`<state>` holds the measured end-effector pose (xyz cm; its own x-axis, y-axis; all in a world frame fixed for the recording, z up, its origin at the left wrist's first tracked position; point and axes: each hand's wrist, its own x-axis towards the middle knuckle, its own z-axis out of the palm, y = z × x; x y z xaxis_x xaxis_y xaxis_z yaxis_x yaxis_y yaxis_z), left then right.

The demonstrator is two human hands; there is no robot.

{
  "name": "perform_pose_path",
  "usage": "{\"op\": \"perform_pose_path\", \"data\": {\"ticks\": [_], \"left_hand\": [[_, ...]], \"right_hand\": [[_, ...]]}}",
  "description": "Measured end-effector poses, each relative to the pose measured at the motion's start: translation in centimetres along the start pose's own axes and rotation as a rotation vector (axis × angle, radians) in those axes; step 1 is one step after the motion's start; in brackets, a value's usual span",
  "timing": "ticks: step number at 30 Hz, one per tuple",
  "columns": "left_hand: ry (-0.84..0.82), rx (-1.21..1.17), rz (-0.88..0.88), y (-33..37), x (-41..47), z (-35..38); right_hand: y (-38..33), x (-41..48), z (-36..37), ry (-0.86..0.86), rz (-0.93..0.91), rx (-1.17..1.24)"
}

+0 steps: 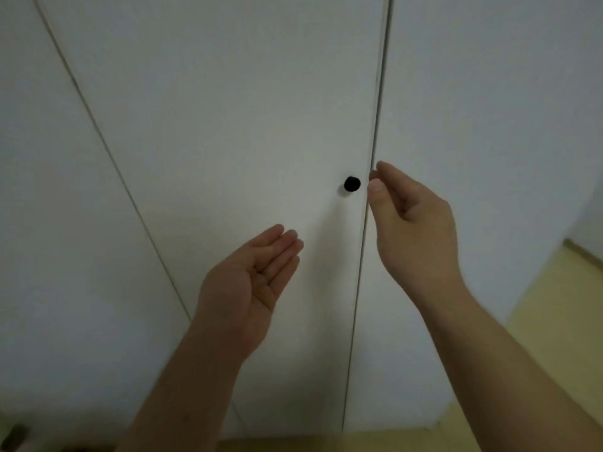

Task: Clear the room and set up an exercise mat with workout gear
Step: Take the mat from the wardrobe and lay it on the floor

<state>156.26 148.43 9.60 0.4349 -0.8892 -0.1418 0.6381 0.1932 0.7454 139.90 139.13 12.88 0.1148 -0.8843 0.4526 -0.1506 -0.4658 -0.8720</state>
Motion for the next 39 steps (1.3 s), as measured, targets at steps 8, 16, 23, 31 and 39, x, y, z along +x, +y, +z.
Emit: {"op": "perform_pose_path", "data": {"ticks": [8, 16, 23, 31, 39], "left_hand": [[-0.123, 1.084, 0.599, -1.9, 2.0, 4.4], [-0.195, 1.999, 1.026, -2.7, 7.9, 7.8], [-0.259, 2.154, 0.974, -3.9, 8.9, 8.4], [-0.156, 1.929, 1.016, -4.4, 7.7, 9.4], [-0.121, 1.678, 1.239, -4.4, 4.7, 8.1]], "right_hand": [[1.1, 0.6, -3.8, 0.053, -0.209, -0.457], [4.3, 1.8, -6.4, 0.017, -0.405, -1.107], [5.2, 1.7, -7.2, -0.071, -0.395, -1.150], [5.6, 1.5, -7.2, -0.156, -0.391, -1.074], [4.1, 0.8, -6.3, -0.346, -0.272, -0.687]]}}
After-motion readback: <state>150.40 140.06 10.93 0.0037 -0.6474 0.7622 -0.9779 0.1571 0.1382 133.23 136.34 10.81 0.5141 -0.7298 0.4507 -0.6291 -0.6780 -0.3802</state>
